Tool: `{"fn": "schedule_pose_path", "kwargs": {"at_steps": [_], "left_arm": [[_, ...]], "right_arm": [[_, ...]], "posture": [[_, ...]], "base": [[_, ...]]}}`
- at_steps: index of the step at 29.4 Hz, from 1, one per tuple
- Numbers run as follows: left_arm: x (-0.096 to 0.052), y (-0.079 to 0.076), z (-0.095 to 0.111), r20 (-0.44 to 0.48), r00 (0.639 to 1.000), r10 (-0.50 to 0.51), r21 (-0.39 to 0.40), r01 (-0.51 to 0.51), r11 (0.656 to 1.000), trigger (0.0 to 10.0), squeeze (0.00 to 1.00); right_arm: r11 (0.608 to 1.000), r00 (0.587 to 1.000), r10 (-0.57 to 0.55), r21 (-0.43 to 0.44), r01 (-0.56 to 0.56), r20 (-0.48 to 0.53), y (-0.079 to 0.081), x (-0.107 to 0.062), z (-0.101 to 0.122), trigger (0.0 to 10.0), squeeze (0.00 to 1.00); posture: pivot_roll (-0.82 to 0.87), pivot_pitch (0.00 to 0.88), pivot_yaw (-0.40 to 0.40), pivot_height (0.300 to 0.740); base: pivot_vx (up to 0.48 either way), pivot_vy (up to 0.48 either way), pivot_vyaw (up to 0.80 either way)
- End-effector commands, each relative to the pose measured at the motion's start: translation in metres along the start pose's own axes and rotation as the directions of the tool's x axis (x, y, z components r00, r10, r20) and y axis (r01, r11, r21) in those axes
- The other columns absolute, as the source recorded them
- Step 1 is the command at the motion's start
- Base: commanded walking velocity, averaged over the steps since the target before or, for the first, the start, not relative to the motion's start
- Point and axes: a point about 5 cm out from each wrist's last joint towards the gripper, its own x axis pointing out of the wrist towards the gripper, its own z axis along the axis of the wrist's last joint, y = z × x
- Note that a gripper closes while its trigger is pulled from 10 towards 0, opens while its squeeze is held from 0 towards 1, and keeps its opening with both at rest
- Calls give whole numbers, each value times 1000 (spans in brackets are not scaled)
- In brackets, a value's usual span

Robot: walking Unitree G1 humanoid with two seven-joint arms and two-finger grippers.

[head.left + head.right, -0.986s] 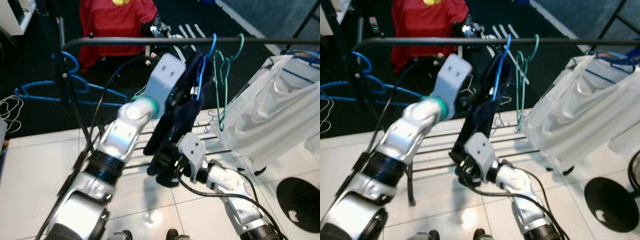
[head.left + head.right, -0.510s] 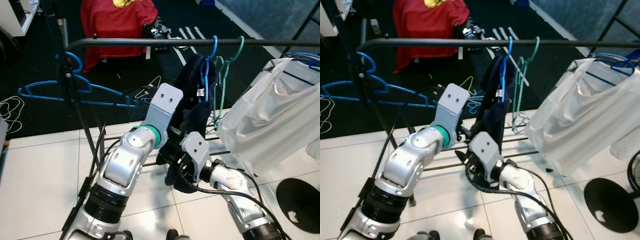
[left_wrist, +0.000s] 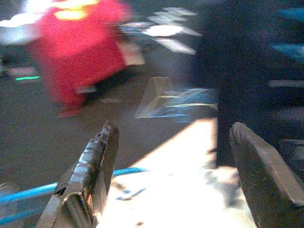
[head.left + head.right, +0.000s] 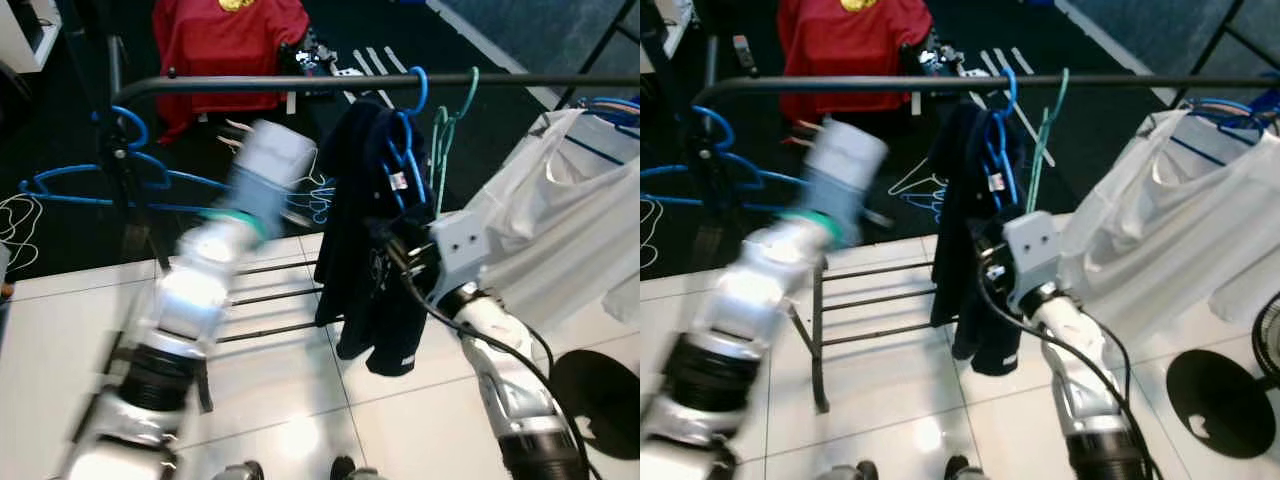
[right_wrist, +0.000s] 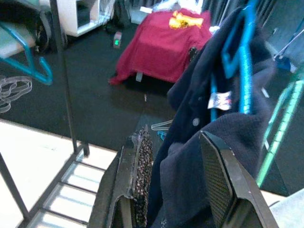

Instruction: Hang hanger

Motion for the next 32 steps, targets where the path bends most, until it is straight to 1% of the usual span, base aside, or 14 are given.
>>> {"fn": "schedule_pose_path", "kwargs": {"at_steps": [1,2,3,5,7,8,11,12,13,14,18,22,30,32], "left_arm": [[-1,13,-3,1,1000,27,20,-27,999,10000,0],[-1,20,-5,-5,999,45,36,-45,998,10000,0],[-3,29,-8,-19,997,69,49,-68,996,10000,0],[-5,36,-11,-33,995,94,59,-92,994,10000,0],[-6,37,-12,-37,994,99,61,-97,993,10000,0],[-6,35,-13,-41,994,97,59,-95,994,10000,0],[-7,32,-14,-45,995,94,57,-91,994,10000,0],[-7,29,-14,-43,995,86,56,-84,995,10000,0],[-7,29,-14,-43,995,86,56,-84,995,10000,0],[-6,26,-13,-39,996,76,53,-74,996,10000,0],[-5,24,-13,-35,997,70,50,-68,996,10000,0],[-5,23,-11,-31,997,66,43,-64,997,10000,0],[-5,23,-12,-35,997,65,41,-64,997,10000,0],[-5,24,-12,-36,997,68,40,-66,997,10000,0]], "right_arm": [[999,1000,-15,47,15,14,3,-5,2,10000,63],[998,999,-27,59,26,26,3,-6,5,10000,63],[996,997,-37,82,31,66,3,-6,15,10000,1000],[995,992,-60,90,50,114,1,-3,28,10000,1000],[995,988,-78,74,69,130,-1,-1,34,10000,1000],[990,983,-128,70,119,132,-8,1,37,10000,1000],[982,974,-186,71,178,133,-17,3,41,10000,1000],[969,967,-241,74,236,80,-26,4,35,10000,1000],[969,967,-241,74,236,80,-26,4,35,10000,1000],[950,953,-304,73,304,-13,-39,6,22,10000,0],[937,938,-338,63,342,-71,-48,7,13,10000,0],[941,931,-311,78,331,-193,-53,12,-5,10000,0],[957,934,-267,50,286,-237,-53,17,-15,10000,0],[968,942,-241,16,252,-235,-54,20,-15,10000,0]], "posture": [[19,142,67,740],[19,142,67,740],[16,144,69,740],[11,144,68,740],[11,143,67,740],[10,142,65,740],[10,142,65,740],[5,142,65,740],[5,142,65,740],[7,143,64,740],[8,143,63,740],[16,142,61,740],[25,140,65,740],[27,139,65,740]], "base": [[0,0,0],[0,0,0],[0,0,0],[0,0,0],[0,0,0],[0,0,0],[0,0,0],[0,0,0],[0,0,0],[0,0,0],[0,0,0],[0,0,0],[0,0,0],[0,0,0]]}}
